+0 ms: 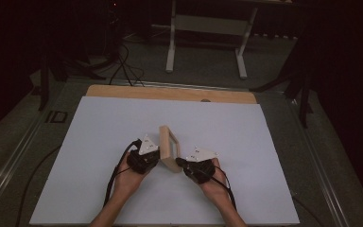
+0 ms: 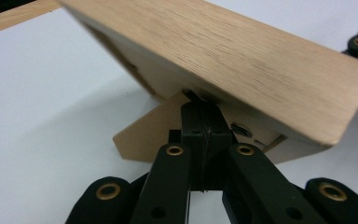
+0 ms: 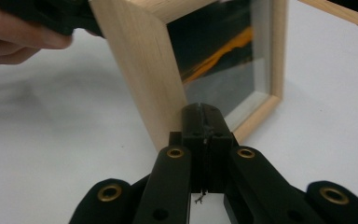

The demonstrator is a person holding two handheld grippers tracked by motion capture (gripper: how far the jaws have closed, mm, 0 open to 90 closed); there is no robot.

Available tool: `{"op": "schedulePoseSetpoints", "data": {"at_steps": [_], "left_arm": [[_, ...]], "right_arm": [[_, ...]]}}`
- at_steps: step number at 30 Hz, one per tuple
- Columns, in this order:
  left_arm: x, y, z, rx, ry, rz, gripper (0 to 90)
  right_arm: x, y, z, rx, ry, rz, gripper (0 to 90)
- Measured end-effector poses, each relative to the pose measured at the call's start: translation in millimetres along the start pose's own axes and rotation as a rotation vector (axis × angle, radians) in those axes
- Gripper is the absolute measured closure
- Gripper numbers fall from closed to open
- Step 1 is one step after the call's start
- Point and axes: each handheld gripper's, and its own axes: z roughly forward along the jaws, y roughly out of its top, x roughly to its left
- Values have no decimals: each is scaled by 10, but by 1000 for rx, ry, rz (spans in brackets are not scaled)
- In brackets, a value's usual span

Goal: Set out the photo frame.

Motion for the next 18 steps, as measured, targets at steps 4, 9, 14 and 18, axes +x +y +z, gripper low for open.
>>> {"op": "schedulePoseSetpoints", "data": {"at_steps": [4, 9, 14, 18], "left_arm": [[17, -3, 3, 0, -2, -3, 897], [34, -7, -18, -9, -15, -13, 896], [80, -6, -79, -27, -15, -31, 880], [121, -8, -120, -31, -11, -48, 843]], "right_arm": [[32, 7, 7, -1, 8, -6, 895], [28, 9, -7, -1, 5, -7, 844], [32, 13, -66, -3, -22, -30, 809], [4, 16, -109, -16, -29, -16, 770]]}}
